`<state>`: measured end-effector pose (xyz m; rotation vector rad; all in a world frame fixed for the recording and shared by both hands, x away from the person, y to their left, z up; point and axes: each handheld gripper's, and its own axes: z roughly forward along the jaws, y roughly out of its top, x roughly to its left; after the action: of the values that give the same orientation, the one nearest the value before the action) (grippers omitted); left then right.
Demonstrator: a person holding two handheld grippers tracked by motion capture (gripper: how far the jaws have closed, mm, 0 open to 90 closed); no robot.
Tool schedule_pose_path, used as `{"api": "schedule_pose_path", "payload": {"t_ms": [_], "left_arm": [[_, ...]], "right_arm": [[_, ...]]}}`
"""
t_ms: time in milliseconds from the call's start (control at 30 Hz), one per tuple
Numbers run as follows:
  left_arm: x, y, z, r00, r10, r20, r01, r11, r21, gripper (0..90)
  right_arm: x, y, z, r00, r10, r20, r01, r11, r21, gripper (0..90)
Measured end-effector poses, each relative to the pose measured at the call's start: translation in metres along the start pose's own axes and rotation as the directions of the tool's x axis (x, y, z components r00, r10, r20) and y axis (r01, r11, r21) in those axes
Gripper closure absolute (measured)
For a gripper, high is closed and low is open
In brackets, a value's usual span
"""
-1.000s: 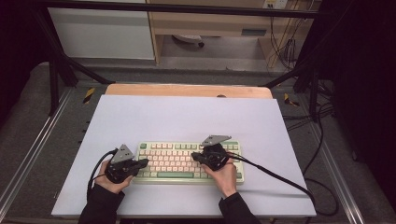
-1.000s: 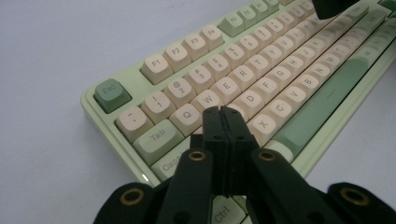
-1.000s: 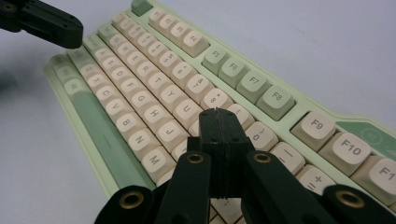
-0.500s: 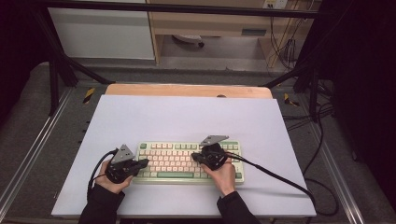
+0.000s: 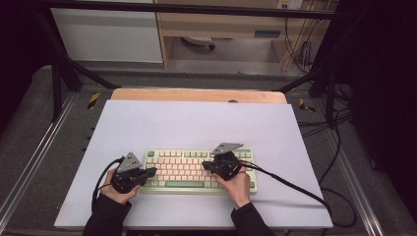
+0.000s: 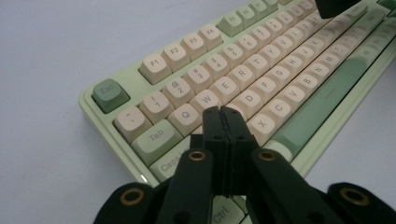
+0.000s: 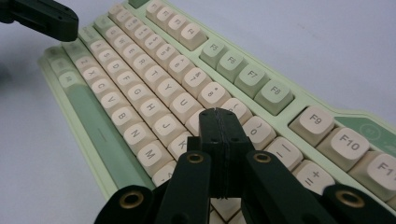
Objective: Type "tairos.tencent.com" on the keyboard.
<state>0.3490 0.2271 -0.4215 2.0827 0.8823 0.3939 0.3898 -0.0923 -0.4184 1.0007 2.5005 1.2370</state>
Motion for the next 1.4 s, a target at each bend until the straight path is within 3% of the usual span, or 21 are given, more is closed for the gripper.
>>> {"api": "schedule_pose_path", "payload": {"t_ms": [333,767,1400], "left_arm": [[0.0,0.0,-0.001,1.0,0.0,0.001,0.0,1.0,-0.003,89.2],[-0.002,0.004,0.0,1.0,0.003,0.002,-0.003,1.0,-0.006,89.2],[-0.012,0.02,0.02,0.9997,0.019,0.015,-0.02,0.9995,0.025,89.2]], "right_arm": [[0.002,0.001,-0.018,0.9997,-0.023,0.003,0.023,1.0,-0.001,90.0],[-0.004,-0.012,-0.034,0.9999,-0.012,0.0,0.012,1.0,-0.004,90.0],[-0.007,-0.026,-0.046,1.0,0.0,-0.005,-0.001,1.0,-0.003,90.0]]}}
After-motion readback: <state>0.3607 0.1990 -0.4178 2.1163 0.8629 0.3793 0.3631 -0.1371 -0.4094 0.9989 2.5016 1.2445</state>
